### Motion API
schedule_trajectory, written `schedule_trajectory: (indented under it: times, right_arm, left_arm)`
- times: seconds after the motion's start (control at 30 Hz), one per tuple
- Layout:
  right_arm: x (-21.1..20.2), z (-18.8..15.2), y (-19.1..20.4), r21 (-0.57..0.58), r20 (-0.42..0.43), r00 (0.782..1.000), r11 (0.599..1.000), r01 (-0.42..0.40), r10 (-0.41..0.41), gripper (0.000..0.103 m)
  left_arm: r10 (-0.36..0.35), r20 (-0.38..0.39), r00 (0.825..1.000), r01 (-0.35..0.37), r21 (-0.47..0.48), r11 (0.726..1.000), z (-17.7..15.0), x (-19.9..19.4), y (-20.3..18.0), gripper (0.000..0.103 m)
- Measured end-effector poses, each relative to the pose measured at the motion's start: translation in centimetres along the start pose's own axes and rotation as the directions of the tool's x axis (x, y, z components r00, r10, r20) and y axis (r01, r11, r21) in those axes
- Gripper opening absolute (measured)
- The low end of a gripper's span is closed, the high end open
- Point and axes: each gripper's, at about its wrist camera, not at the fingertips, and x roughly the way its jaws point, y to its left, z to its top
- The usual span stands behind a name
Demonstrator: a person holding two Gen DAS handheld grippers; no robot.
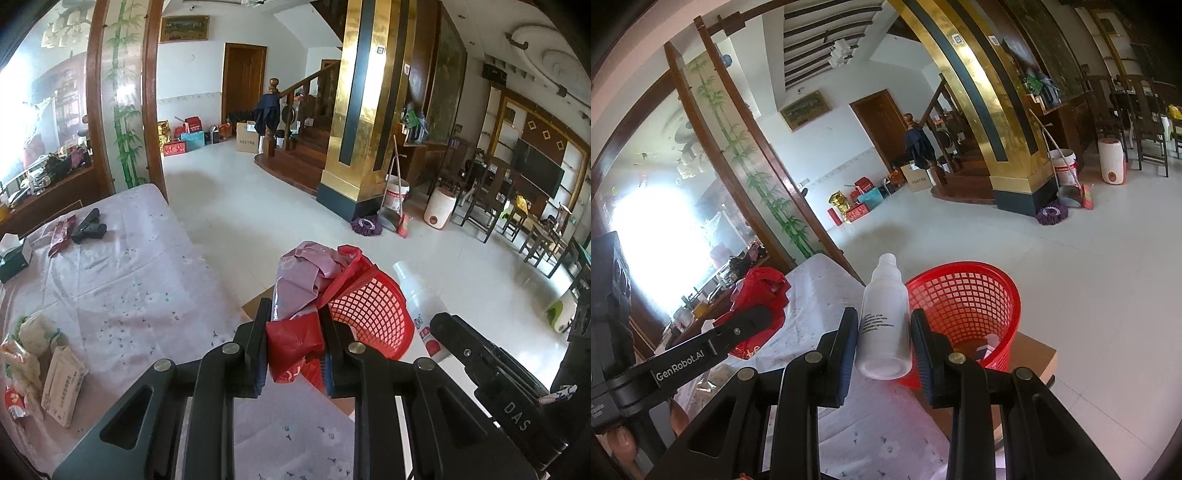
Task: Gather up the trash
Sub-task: 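Open the left tool over the basket while the right tool releases the white bottle into it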
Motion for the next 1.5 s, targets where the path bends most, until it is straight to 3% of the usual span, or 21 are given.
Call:
schedule_trajectory:
  times: [0.2,0.3,0.43,0.53,1.03,1.5]
  right_arm:
    - [1.5,0.3,-0.9,0.013,-0.01,1.0,1.0,0.019,-0.019,0.031]
    - [2.5,0.3,-1.7,0.021,-0.023,0.999,0.999,0.03,-0.029,0.031]
    - [4.0,0.2,-2.7,0.036,-0.043,0.998,0.998,0.049,-0.047,0.031]
    - [4.9,-0.1,-3.5,0.047,-0.058,0.997,0.997,0.062,-0.059,0.031]
    - [7.5,0.0,-5.4,0.078,-0.099,0.992,0.993,0.089,-0.082,0.031]
    - [8.5,0.0,-5.5,0.088,-0.112,0.99,0.991,0.097,-0.087,0.031]
  left_arm:
    - [-0.074,-0.052,0.996,0.073,-0.015,0.997,0.5,2.7,0.2,0.021]
    - [-0.077,-0.082,0.994,0.076,-0.016,0.997,0.8,4.4,0.1,0.021]
    - [-0.133,-0.134,0.982,0.129,-0.039,0.991,1.2,7.0,0.1,0.021]
    - [-0.189,-0.192,0.963,0.179,-0.07,0.981,1.4,9.4,0.0,0.021]
    - [-0.176,-0.299,0.938,0.165,-0.062,0.984,0.3,14.3,-1.6,0.021]
    - [-0.168,-0.331,0.929,0.159,-0.053,0.986,0.2,15.9,-1.9,0.021]
